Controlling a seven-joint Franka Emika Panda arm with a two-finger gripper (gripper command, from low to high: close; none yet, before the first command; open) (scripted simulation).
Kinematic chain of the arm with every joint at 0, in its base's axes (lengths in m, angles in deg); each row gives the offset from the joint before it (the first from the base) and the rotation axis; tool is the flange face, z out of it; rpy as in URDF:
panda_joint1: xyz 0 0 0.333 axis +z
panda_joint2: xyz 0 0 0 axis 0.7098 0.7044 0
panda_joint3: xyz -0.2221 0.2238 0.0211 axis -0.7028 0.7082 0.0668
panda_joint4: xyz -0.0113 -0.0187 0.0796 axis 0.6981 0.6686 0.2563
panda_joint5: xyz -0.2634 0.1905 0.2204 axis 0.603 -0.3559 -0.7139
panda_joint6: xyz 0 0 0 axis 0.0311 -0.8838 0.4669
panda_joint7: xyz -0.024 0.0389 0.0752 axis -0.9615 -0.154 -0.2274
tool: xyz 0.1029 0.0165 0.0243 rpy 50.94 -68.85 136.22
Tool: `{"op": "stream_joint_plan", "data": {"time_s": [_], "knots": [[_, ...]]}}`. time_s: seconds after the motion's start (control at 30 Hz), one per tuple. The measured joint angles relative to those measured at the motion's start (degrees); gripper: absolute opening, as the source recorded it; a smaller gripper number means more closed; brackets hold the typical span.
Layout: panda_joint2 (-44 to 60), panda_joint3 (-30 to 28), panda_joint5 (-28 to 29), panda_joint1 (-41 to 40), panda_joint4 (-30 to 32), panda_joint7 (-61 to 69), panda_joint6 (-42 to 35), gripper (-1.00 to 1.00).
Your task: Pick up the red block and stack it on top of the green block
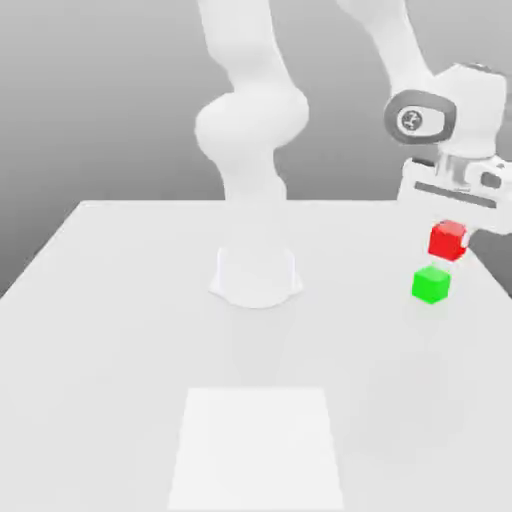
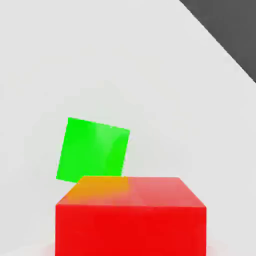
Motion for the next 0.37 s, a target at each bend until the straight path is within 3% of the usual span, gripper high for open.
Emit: {"op": "stream_joint_plan", "data": {"time_s": [0.13,0.27,0.3,0.37], "knots": [[6.1,1.5,5.6,-1.9,-0.1,-3.2,5.8,-1.00],[13.7,-0.1,16.6,-3.5,-0.2,-10.8,12.6,-1.00],[15.0,-0.8,18.8,-3.4,-0.2,-12.4,13.6,1.00],[15.0,-0.8,18.8,-3.3,-0.2,-12.4,13.6,1.00]]}}
